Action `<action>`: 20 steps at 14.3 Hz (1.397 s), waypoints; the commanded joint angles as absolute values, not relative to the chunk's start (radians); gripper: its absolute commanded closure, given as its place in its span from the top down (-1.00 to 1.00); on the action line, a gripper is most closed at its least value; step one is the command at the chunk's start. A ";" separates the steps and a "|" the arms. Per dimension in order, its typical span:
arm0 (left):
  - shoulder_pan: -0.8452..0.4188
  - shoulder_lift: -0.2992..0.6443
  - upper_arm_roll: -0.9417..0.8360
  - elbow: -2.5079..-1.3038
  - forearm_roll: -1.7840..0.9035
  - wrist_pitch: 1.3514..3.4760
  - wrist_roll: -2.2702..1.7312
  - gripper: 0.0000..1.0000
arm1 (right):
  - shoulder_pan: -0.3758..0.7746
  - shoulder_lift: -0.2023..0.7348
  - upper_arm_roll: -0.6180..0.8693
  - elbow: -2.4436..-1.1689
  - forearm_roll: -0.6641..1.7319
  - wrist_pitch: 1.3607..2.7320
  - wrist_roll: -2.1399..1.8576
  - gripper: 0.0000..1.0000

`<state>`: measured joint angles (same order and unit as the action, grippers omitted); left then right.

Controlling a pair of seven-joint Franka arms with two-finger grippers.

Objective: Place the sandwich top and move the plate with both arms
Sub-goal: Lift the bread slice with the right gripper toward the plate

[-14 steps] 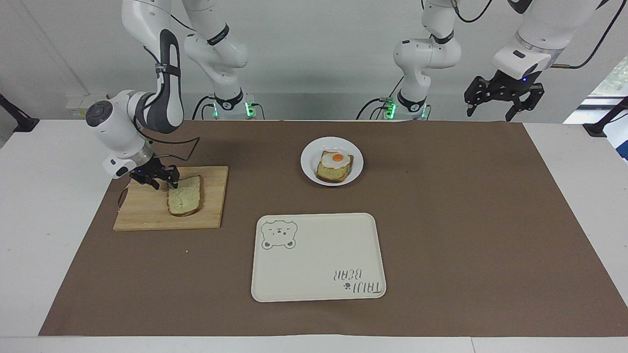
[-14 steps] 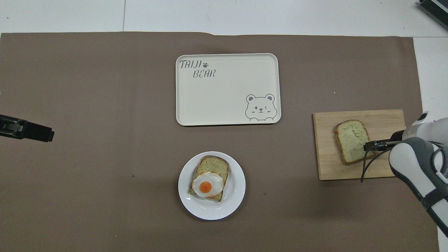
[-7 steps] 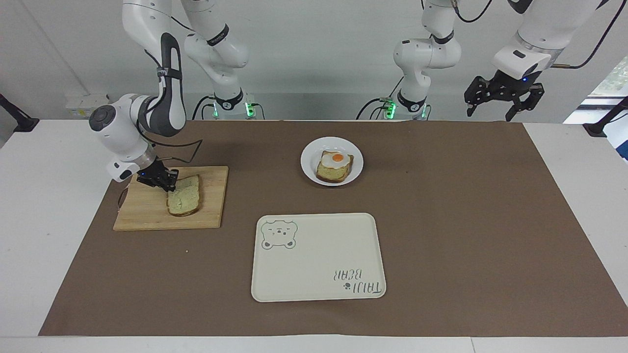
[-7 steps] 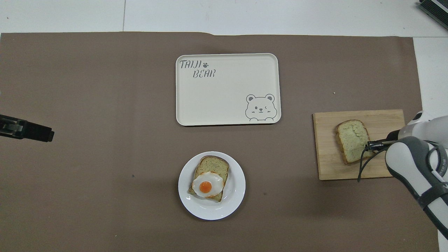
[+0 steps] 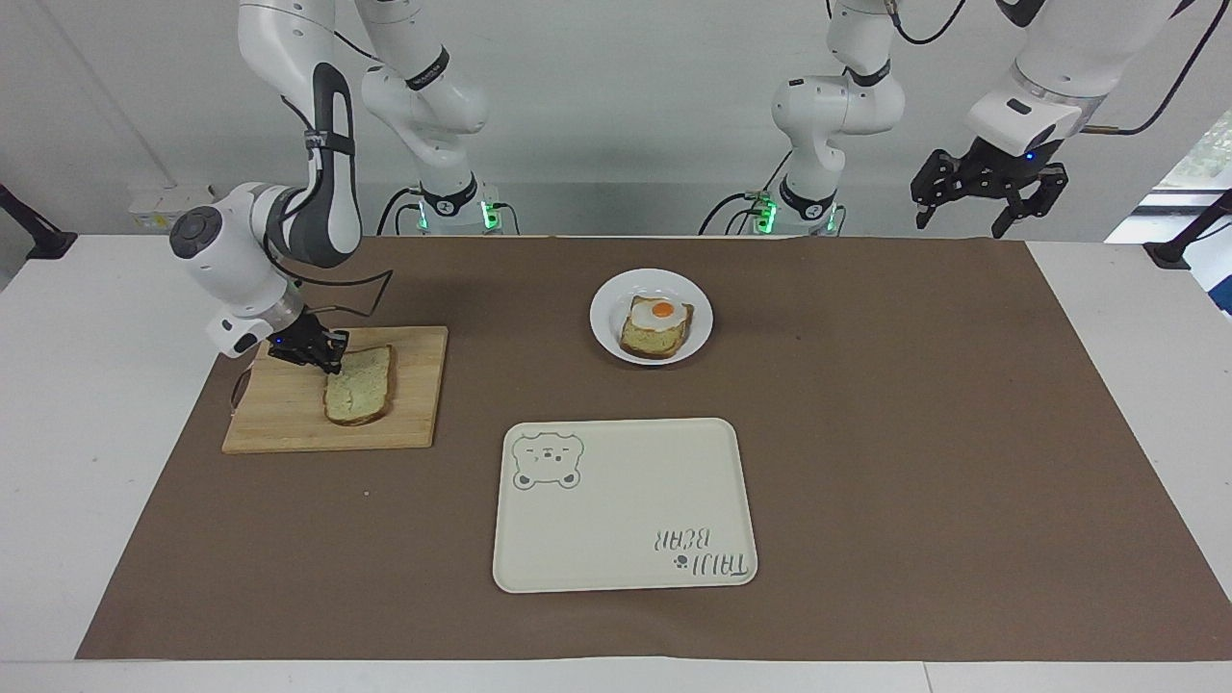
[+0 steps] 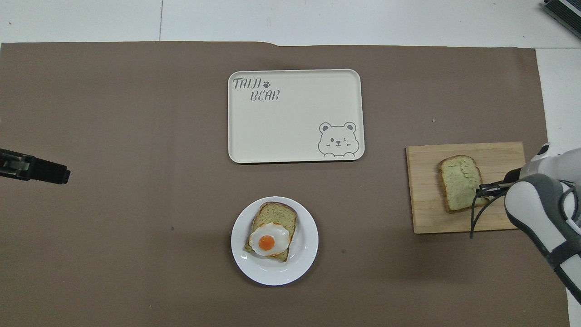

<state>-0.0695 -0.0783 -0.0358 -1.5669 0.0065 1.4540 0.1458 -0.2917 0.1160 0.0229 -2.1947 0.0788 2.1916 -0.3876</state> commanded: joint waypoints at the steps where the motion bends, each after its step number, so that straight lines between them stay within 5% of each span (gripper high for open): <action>1: -0.061 -0.100 -0.038 -1.589 0.006 1.453 0.140 1.00 | -0.302 0.117 0.021 -2.120 0.092 2.088 -0.434 -1.00; 13: -0.063 -0.100 -0.038 -1.589 0.006 1.453 0.140 1.00 | -0.192 0.043 0.089 -2.029 0.359 1.873 -0.428 -1.00; 20: -0.063 -0.100 -0.038 -1.589 0.006 1.453 0.140 1.00 | 0.113 -0.025 0.089 -2.178 0.495 2.187 -0.199 -1.00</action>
